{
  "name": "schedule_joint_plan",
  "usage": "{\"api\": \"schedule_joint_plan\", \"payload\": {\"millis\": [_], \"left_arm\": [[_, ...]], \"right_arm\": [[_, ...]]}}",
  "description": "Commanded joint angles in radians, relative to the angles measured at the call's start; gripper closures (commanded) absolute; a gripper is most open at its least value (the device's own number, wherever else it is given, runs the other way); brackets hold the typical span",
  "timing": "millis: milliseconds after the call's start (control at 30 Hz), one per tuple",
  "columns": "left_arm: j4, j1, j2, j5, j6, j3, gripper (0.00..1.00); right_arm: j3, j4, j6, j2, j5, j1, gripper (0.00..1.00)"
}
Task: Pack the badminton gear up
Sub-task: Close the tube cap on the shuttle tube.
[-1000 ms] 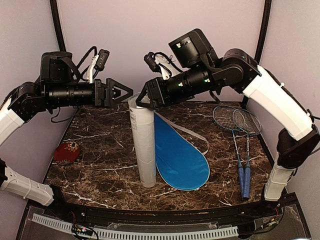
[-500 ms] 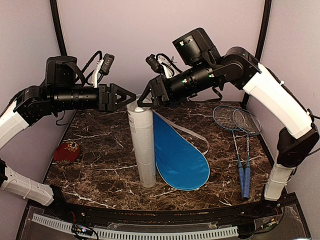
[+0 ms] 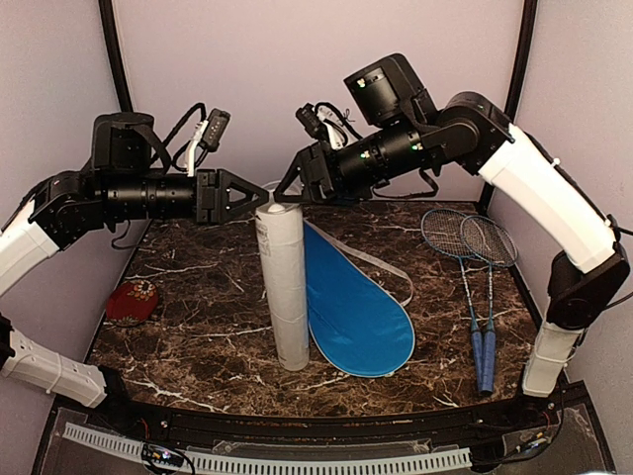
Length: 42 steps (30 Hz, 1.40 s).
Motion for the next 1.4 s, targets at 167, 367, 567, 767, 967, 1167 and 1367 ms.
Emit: {"api": "schedule_joint_plan", "payload": {"millis": [167, 367, 567, 767, 967, 1167, 1367], "left_arm": [[0.006, 0.005, -0.015, 0.031, 0.008, -0.018, 0.60], [0.003, 0.005, -0.013, 0.041, 0.007, -0.016, 0.61], [0.005, 0.005, -0.012, 0.049, 0.005, -0.017, 0.63], [0.001, 0.005, -0.012, 0.056, 0.010, -0.019, 0.63], [-0.001, 0.005, -0.015, 0.056, 0.016, -0.025, 0.64], [0.001, 0.005, -0.019, 0.057, 0.012, -0.034, 0.63], [0.002, 0.005, -0.028, 0.059, 0.011, -0.058, 0.63]], "right_arm": [[0.004, 0.080, 0.015, -0.006, -0.001, -0.010, 0.48], [-0.003, 0.080, 0.010, -0.006, 0.000, -0.011, 0.48], [-0.006, 0.046, 0.000, 0.001, 0.043, -0.011, 0.51], [-0.039, -0.037, -0.008, 0.001, 0.079, -0.011, 0.53], [-0.147, -0.033, 0.009, -0.015, 0.026, -0.012, 0.54], [-0.130, -0.107, 0.015, 0.016, 0.012, -0.013, 0.55], [-0.249, -0.108, 0.017, -0.027, 0.029, -0.011, 0.56]]}}
